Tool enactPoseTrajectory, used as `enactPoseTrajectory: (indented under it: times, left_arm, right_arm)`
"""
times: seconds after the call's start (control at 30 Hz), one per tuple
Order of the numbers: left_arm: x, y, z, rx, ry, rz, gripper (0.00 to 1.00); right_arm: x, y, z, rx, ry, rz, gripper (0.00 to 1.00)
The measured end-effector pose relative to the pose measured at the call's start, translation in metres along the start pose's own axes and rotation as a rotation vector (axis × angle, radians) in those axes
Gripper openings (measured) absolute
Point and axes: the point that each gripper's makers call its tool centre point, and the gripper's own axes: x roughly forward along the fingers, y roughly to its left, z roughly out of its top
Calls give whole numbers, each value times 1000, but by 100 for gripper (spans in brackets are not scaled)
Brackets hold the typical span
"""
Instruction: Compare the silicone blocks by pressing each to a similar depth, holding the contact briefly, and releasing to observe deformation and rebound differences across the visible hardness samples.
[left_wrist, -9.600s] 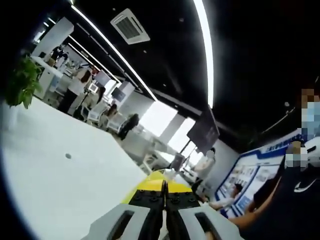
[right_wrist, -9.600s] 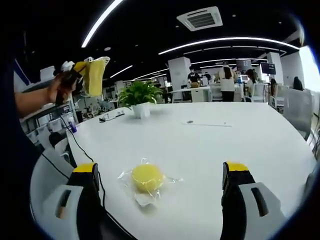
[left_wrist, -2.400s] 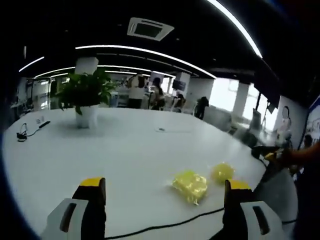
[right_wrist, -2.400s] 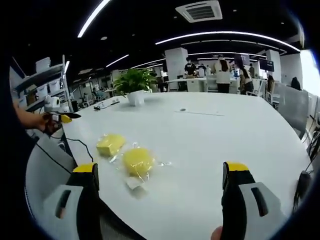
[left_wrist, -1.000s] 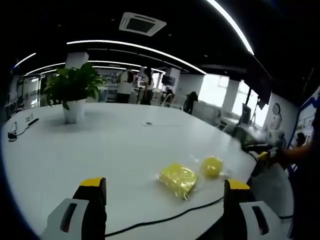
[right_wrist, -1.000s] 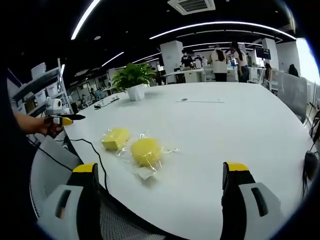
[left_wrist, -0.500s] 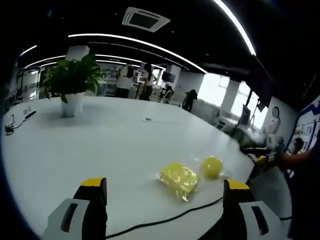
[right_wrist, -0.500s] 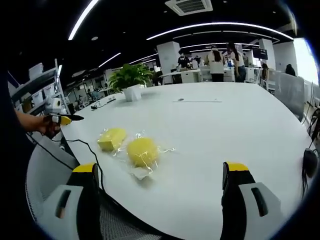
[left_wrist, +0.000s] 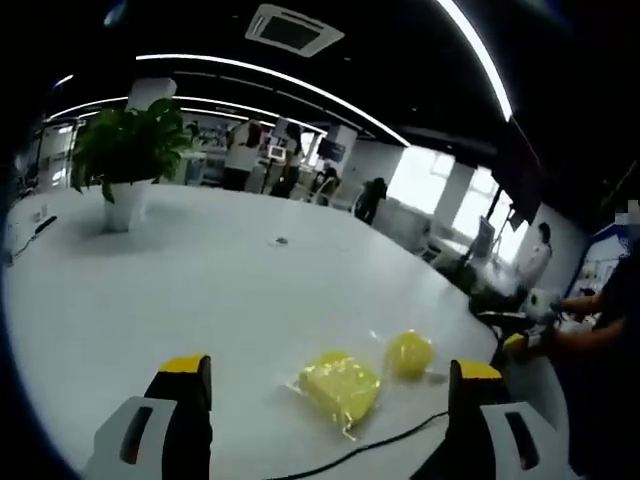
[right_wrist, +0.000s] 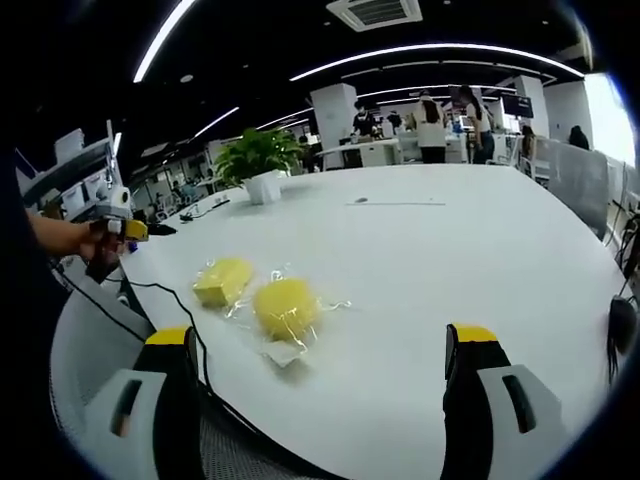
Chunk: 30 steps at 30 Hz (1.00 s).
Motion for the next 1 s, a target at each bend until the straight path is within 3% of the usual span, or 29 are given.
enactPoseTrajectory:
  times: [0.13,0.3,0.57,1.0]
  left_arm:
    - [26,-16,17,-15,15,-51,100]
    - [57,-29,24,-52,42,-97,100]
    - [101,-44,5,-150,106,-148,99]
    - [140,-60,-19,-215,195,-198,98]
  right_arm:
    - [0,-6,0,7,-2,-8,96]
    - [-2,-6,0,11,-6,2,96]
    - [-6,-5,-1,28,-11,8,96]
    - [-3,-8,3,43,-11,7,96]
